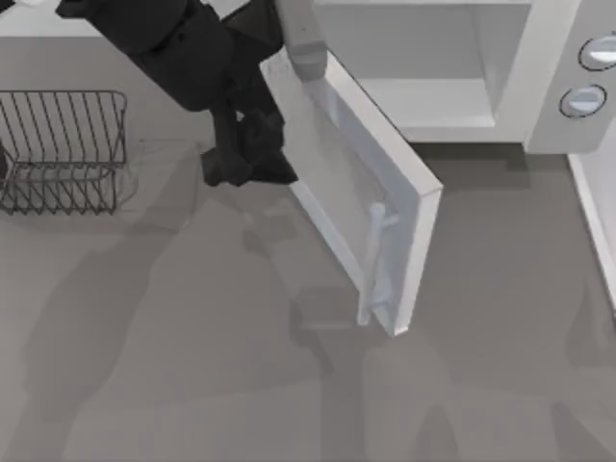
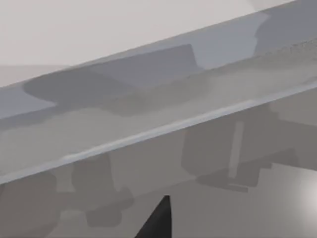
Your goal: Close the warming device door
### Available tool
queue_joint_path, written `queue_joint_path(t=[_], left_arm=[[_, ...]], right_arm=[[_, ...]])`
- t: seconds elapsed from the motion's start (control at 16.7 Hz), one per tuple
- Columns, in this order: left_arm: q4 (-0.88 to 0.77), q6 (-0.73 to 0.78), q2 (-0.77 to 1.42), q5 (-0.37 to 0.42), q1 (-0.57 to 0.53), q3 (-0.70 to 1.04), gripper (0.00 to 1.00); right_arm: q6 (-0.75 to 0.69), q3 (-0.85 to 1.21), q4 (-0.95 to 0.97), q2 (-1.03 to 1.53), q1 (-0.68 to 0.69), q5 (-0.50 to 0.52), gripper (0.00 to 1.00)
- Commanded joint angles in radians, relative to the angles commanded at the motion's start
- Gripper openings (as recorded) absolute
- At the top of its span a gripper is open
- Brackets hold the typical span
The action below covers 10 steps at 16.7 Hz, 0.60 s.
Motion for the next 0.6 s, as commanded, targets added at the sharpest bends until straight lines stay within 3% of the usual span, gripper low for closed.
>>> queue_joint_path(t=[0.36, 0.6], left_arm=[[0.000, 0.000, 0.000, 0.000, 0.000, 0.000, 0.02], [0.000, 0.000, 0.000, 0.000, 0.000, 0.000, 0.00]], right_arm=[[0.000, 0.000, 0.000, 0.000, 0.000, 0.000, 1.00], [0.000, 0.000, 0.000, 0.000, 0.000, 0.000, 1.00]])
